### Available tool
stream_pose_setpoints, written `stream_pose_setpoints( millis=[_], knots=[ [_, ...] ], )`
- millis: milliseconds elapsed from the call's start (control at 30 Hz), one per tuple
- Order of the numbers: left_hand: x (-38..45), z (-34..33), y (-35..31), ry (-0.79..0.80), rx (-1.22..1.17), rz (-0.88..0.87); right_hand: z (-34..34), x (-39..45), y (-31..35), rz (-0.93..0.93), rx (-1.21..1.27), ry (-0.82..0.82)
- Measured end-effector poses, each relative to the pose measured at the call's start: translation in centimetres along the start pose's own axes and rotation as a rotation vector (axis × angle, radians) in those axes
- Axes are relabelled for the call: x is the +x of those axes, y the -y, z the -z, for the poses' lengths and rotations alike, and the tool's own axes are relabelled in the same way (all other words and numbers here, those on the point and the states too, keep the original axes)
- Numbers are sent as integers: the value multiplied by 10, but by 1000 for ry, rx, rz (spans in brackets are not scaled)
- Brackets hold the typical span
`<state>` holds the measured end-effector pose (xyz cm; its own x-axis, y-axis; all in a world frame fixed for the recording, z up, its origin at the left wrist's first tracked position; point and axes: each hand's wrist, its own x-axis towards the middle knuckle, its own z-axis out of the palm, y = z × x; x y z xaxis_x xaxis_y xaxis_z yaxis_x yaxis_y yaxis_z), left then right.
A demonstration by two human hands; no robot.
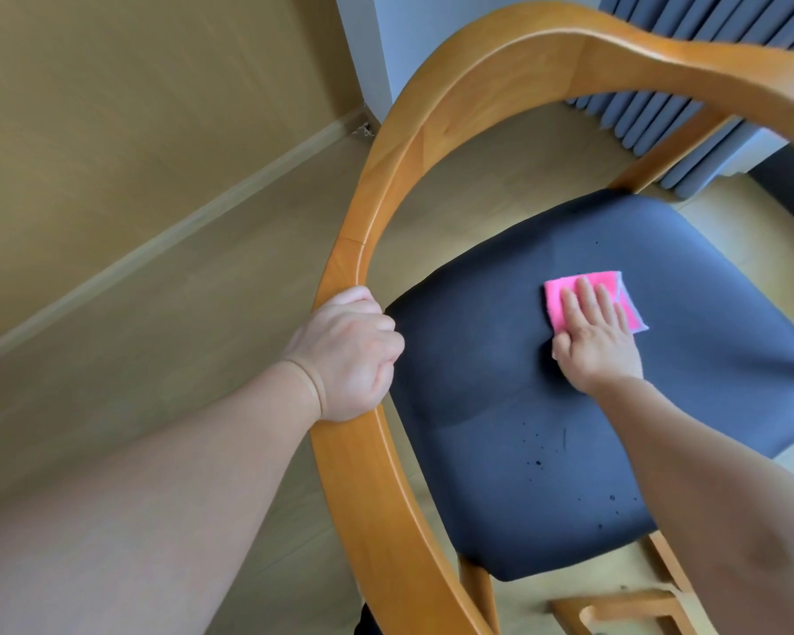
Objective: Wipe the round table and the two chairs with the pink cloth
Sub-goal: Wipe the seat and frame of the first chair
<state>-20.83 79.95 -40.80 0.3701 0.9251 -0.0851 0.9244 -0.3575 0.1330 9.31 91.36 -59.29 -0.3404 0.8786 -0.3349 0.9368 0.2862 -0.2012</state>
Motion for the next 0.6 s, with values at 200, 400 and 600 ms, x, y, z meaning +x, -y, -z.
stream_pose_setpoints(
  millis=[200,400,600],
  knots=[
    [-2,-3,3,-9,13,-15,-13,-21,21,-131,65,-5],
    [1,1,2,-2,11,-29,-35,-72,67,104,-11,55],
    [0,2,2,39,26,-17,-65,-127,119,503,-141,196]
  ],
)
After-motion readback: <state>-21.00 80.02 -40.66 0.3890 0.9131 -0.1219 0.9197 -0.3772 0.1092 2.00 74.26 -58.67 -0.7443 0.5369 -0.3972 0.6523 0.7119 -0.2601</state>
